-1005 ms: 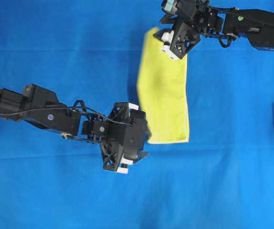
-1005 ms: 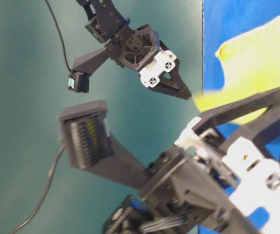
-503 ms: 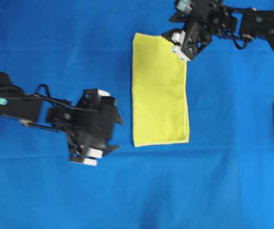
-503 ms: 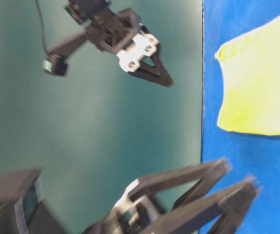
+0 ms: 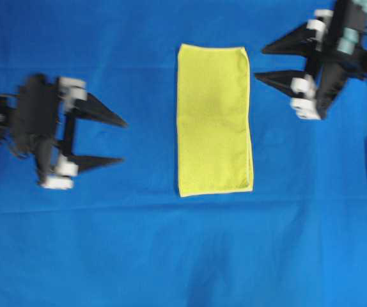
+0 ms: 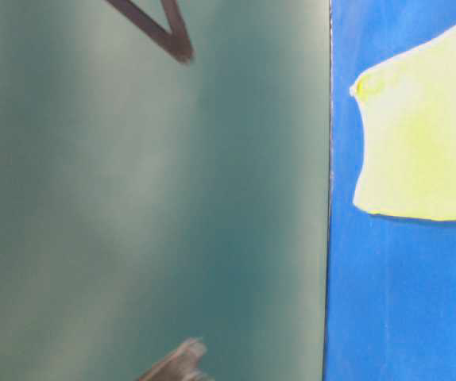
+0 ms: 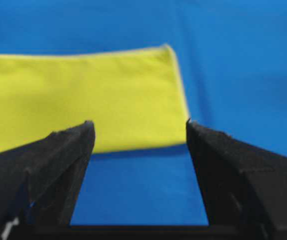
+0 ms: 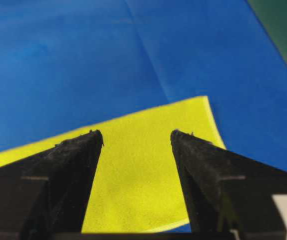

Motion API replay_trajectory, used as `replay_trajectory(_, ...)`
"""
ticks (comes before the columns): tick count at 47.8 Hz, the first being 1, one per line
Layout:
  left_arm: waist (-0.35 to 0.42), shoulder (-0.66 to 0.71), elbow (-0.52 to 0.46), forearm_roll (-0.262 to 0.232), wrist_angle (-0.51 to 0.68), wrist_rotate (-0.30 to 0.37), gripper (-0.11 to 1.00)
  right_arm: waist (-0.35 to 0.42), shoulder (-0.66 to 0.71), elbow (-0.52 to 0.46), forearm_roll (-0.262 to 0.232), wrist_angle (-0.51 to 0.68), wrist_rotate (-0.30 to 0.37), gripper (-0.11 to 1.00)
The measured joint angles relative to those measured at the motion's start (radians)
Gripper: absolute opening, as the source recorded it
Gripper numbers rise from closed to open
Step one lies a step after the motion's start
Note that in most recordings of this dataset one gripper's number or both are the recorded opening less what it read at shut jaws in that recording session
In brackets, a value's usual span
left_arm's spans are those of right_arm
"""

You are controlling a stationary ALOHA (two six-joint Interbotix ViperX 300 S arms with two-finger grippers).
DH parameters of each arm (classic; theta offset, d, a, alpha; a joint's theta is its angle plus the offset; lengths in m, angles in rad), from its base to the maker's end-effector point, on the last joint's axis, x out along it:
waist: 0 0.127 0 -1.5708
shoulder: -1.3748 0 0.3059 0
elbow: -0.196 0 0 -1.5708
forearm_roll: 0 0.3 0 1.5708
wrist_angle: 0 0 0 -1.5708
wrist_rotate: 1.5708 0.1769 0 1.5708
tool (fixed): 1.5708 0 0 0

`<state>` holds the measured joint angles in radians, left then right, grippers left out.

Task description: Fold the yellow towel.

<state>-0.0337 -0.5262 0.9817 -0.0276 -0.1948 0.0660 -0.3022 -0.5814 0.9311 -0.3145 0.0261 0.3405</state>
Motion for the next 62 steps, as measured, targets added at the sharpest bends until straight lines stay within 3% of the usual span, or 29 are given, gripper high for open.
replay_trajectory(18, 0.11, -0.295, 0.218, 0.0, -0.009, -0.021, 0.71, 0.0, -0.216, 0.207, 0.037, -0.055, 0.0, 0.61)
replay_trajectory(28, 0.11, -0.339, 0.241, 0.002, -0.009, -0.035, 0.71, 0.0, -0.219, 0.229, 0.055, -0.08, 0.002, 0.61)
replay_trajectory(51, 0.153, -0.27, 0.241, 0.002, -0.055, -0.037, 0.71, -0.032, -0.146, 0.221, 0.077, -0.095, 0.002, 0.61)
replay_trajectory(62, 0.249, -0.046, 0.163, 0.0, -0.153, -0.038, 0.7, -0.135, 0.064, 0.133, 0.092, -0.084, -0.008, 0.61)
